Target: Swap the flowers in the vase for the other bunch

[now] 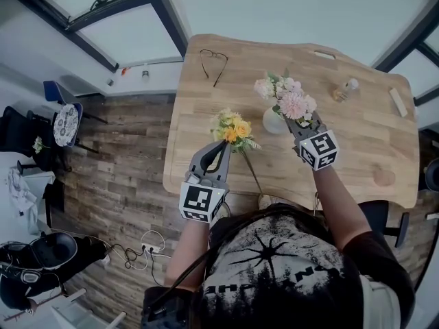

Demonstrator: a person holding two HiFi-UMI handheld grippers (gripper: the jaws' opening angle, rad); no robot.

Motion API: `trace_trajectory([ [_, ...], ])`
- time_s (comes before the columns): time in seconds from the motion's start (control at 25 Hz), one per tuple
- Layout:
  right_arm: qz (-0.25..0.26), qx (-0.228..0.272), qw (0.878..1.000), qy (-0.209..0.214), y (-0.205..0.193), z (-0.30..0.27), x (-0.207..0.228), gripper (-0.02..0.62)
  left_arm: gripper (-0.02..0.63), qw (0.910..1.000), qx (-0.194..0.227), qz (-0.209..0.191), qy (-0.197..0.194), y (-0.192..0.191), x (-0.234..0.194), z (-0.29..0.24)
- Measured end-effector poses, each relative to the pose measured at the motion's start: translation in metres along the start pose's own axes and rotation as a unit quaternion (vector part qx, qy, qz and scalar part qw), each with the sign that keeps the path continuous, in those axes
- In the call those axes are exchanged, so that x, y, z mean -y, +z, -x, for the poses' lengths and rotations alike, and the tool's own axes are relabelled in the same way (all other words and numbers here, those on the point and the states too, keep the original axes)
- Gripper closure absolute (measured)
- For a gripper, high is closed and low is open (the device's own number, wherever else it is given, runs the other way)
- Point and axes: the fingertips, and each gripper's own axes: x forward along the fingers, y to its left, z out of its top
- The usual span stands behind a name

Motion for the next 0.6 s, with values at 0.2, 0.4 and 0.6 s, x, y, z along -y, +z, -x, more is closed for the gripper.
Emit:
trace_trajectory([
  [0.2,-0.019,-0.002,1.000,0.006,-0.002,-0.007,0.005,0.542,0.590,1.0000,-0.001,0.000,0.002,-0.002,-0.003,-0.002],
  [0.4,-0.042,-0.003,0.999,0.020,0.000,-0.014,0.006,0.505,0.591,1.0000,-0.002,-0.001,0.000,-0.002,-0.004,-0.003],
  [0.6,-0.041,0.002,0.999,0.028,0.000,-0.013,0.005,0.492,0.591,1.0000,-0.004,-0.001,0.000,-0.002,-0.007,-0.004],
])
